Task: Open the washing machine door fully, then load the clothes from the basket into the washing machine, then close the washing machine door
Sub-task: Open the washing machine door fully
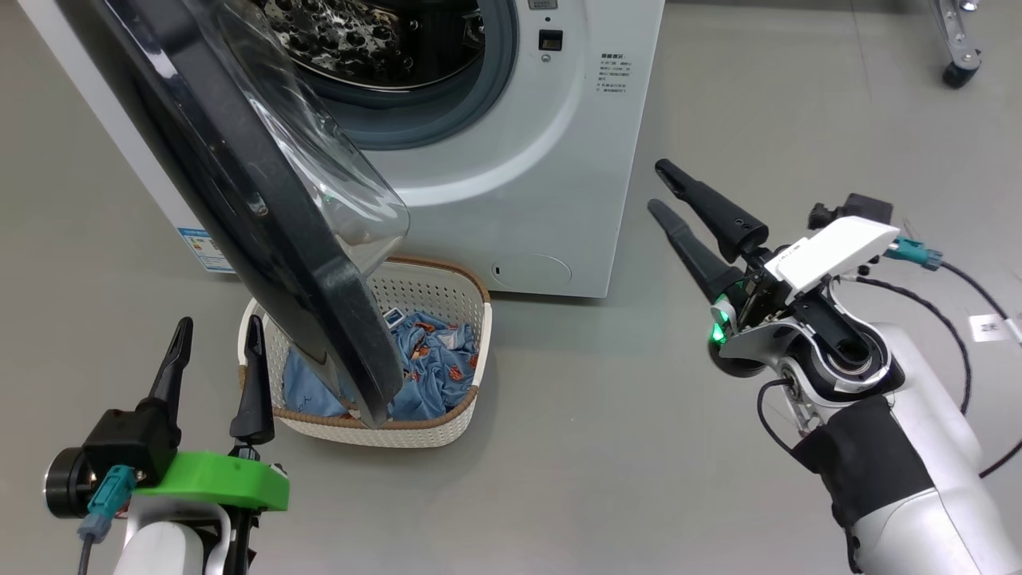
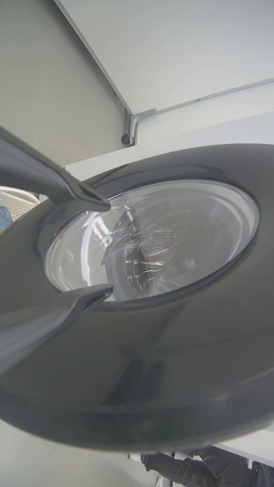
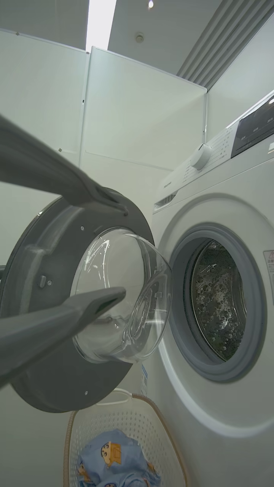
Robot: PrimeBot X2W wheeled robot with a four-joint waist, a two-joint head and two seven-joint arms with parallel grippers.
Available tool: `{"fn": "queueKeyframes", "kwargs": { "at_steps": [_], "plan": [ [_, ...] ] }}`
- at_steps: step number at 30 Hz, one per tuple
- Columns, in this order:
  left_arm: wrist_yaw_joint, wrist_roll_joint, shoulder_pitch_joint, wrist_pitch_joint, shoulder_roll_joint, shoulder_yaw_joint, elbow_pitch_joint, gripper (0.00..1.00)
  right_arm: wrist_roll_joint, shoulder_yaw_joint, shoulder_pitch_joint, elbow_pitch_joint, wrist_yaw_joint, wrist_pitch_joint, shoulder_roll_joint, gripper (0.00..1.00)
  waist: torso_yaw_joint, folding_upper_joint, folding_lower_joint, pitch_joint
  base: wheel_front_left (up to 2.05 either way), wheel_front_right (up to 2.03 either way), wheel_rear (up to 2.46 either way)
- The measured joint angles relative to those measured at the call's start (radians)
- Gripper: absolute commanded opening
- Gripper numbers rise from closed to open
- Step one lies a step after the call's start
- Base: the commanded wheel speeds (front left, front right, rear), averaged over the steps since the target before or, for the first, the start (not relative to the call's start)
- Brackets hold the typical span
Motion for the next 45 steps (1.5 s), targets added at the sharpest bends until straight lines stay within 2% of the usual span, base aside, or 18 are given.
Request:
{"fn": "queueKeyframes", "kwargs": {
  "at_steps": [4,10,20,29,32,38,40,45],
  "plan": [
    [0.0,0.003,0.0,0.0,0.0,0.0,-0.014,1.0,-0.148,0.001,-0.008,-0.001,0.001,-0.1,-0.049,1.0,-0.016,0.0,0.0,0.006,0.0,0.0,0.0],
    [0.0,0.009,-0.001,0.0,0.0,-0.009,-0.017,1.0,-0.304,0.025,-0.018,-0.018,0.008,-0.222,-0.071,1.0,-0.031,0.0,0.0,0.017,0.0,0.0,0.0],
    [0.0,0.009,-0.001,0.0,-0.001,-0.019,-0.017,1.0,-0.594,0.096,-0.039,-0.075,0.009,-0.44,-0.143,1.0,-0.033,0.0,0.0,0.023,0.0,0.0,0.0],
    [0.0,0.009,-0.002,0.0,-0.002,-0.018,-0.016,1.0,-0.888,0.189,-0.035,-0.02,0.009,-0.613,-0.245,1.0,-0.039,0.0,0.0,0.021,0.0,0.0,0.0],
    [0.0,0.009,-0.002,0.0,-0.003,-0.016,-0.016,1.0,-0.94,0.201,-0.034,-0.011,0.008,-0.618,-0.257,1.0,-0.041,0.0,0.0,0.018,0.0,0.0,0.0],
    [0.0,0.009,-0.001,0.0,-0.004,0.006,-0.019,1.0,-1.119,0.231,-0.015,-0.001,-0.038,-0.62,-0.297,1.0,-0.054,0.0,0.0,0.014,0.0,0.0,0.0],
    [0.0,0.009,-0.001,0.0,-0.004,0.004,-0.018,1.0,-1.153,0.227,-0.008,-0.001,-0.063,-0.619,-0.3,1.0,-0.06,0.0,0.0,0.013,0.0,0.0,0.0],
    [0.0,0.009,-0.001,0.0,-0.005,0.005,-0.019,1.0,-1.199,0.155,0.053,-0.042,-0.115,-0.619,-0.28,1.0,-0.069,0.0,0.0,0.01,0.0,0.0,0.0]
  ]
}}
